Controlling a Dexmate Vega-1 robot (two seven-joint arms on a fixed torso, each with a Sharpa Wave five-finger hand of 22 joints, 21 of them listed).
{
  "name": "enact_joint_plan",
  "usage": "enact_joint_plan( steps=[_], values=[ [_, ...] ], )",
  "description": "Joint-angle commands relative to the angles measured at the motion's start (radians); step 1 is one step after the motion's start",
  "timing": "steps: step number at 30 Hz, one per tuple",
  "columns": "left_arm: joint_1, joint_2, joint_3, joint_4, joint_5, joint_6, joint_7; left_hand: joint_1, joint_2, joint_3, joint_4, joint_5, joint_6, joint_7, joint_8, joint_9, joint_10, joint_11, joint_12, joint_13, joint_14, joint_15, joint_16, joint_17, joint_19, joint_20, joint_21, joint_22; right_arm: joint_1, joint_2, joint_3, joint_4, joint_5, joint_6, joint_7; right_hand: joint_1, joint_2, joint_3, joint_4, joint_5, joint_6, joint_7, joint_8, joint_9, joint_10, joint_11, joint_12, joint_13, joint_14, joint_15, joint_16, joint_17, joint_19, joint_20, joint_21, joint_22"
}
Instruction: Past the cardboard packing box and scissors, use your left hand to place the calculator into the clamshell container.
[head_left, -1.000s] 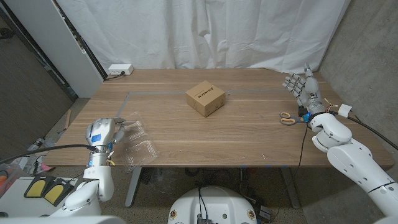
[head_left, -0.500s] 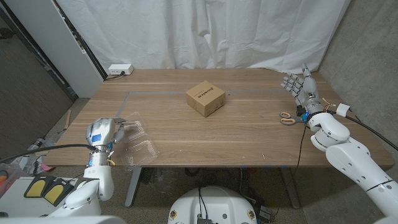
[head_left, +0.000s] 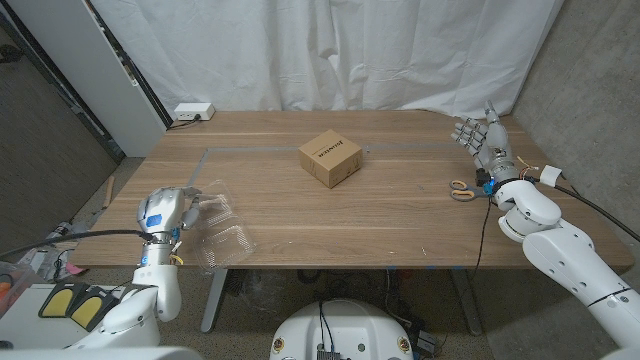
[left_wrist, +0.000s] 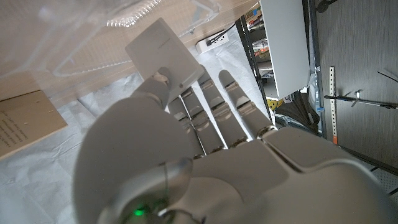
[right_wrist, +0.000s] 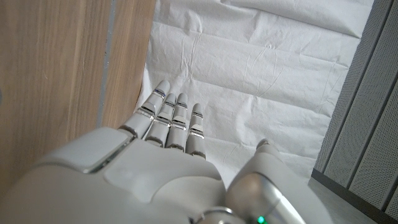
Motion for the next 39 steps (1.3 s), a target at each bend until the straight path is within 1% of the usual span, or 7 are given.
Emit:
enact_joint_plan(
  steps=[1, 10, 19, 26, 29, 33, 39],
  values=[
    [0.006, 0.015, -0.007, -0.008, -0.013, -0.006, -0.009, -0.024, -0.015, -0.013, 0.005, -0.002, -0.002, 0.0, 0.002, 0.002, -0.011, -0.002, -0.002, -0.002, -0.014, -0.092, -0.003, -0.001, 0.001, -0.086, -0.001, 0.001, 0.0, 0.001, -0.002, -0.004, -0.003, 0.001, -0.005, -0.001, 0.009, -0.003, -0.003, 0.0, 0.01, -0.004, -0.003, 0.002, 0.006, -0.002, -0.001, 0.002, 0.011, -0.002, -0.001, 0.003, 0.01, -0.009, -0.002, 0.005],
    [0.008, 0.02, -0.009, -0.003, -0.019, -0.021, -0.008, -0.069, -0.038, -0.036, 0.023, 0.01, -0.063, -0.008, -0.021, -0.001, -0.056, -0.002, -0.006, -0.014, -0.06, -0.092, -0.003, -0.002, -0.014, -0.072, -0.01, -0.001, 0.001, -0.001, -0.002, -0.006, -0.005, -0.001, -0.006, 0.0, 0.01, -0.003, -0.004, 0.0, 0.011, -0.005, -0.003, 0.002, 0.006, -0.004, -0.001, 0.002, 0.013, -0.002, -0.001, 0.003, 0.011, -0.009, -0.004, 0.005],
    [0.01, 0.021, -0.011, -0.001, -0.022, -0.03, -0.001, -0.107, -0.053, -0.054, 0.039, 0.02, -0.131, -0.001, -0.045, -0.001, -0.122, 0.001, -0.006, -0.017, -0.112, -0.09, -0.001, -0.001, -0.033, -0.062, -0.023, -0.001, 0.002, -0.002, -0.002, -0.006, -0.003, -0.002, -0.003, 0.001, 0.011, -0.003, -0.005, 0.0, 0.011, -0.004, -0.003, 0.002, 0.007, -0.003, -0.001, 0.002, 0.013, -0.002, -0.001, 0.003, 0.012, -0.008, -0.007, 0.005],
    [0.018, 0.016, -0.02, -0.007, -0.029, -0.029, 0.002, -0.144, -0.064, -0.074, 0.055, 0.029, -0.182, 0.001, -0.059, 0.001, -0.169, 0.002, -0.003, -0.014, -0.169, -0.076, -0.004, 0.001, -0.062, -0.052, -0.039, -0.002, 0.006, -0.002, -0.005, -0.003, -0.003, -0.001, 0.002, 0.001, 0.011, -0.003, -0.006, 0.0, 0.011, -0.006, -0.003, 0.002, 0.007, -0.003, -0.002, 0.002, 0.013, -0.002, -0.001, 0.003, 0.013, -0.008, -0.008, 0.005],
    [0.023, 0.016, -0.025, -0.01, -0.033, -0.036, 0.004, -0.165, -0.071, -0.086, 0.065, 0.032, -0.188, 0.005, -0.059, 0.002, -0.178, 0.001, 0.0, -0.013, -0.185, -0.07, -0.002, 0.002, -0.074, -0.049, -0.046, -0.002, 0.006, -0.002, -0.005, -0.003, -0.002, 0.0, 0.003, 0.001, 0.011, -0.003, -0.006, 0.0, 0.011, -0.007, -0.003, 0.002, 0.008, -0.002, -0.001, 0.002, 0.013, -0.003, -0.001, 0.003, 0.014, -0.008, -0.009, 0.005],
    [0.032, 0.013, -0.034, -0.017, -0.038, -0.042, 0.009, -0.199, -0.072, -0.101, 0.083, 0.037, -0.202, 0.006, -0.061, 0.003, -0.188, 0.017, 0.002, -0.013, -0.196, -0.063, 0.002, 0.003, -0.082, -0.044, -0.051, -0.002, 0.003, -0.002, -0.003, -0.003, -0.003, 0.005, 0.004, 0.002, 0.011, -0.003, -0.006, 0.0, 0.012, -0.006, -0.003, 0.002, 0.008, -0.004, -0.001, 0.002, 0.013, -0.002, -0.001, 0.003, 0.014, -0.007, -0.01, 0.005],
    [0.044, 0.013, -0.042, -0.032, -0.029, -0.041, 0.014, -0.207, -0.071, -0.104, 0.089, 0.04, -0.201, 0.008, -0.06, 0.003, -0.188, 0.016, 0.004, -0.014, -0.2, -0.062, 0.003, 0.004, -0.085, -0.042, -0.053, -0.002, -0.001, -0.002, 0.001, -0.004, -0.001, 0.011, 0.01, 0.001, 0.012, -0.003, -0.007, 0.0, 0.011, -0.006, -0.003, 0.002, 0.009, -0.005, -0.001, 0.002, 0.013, -0.003, -0.001, 0.003, 0.014, -0.007, -0.012, 0.005]
  ],
)
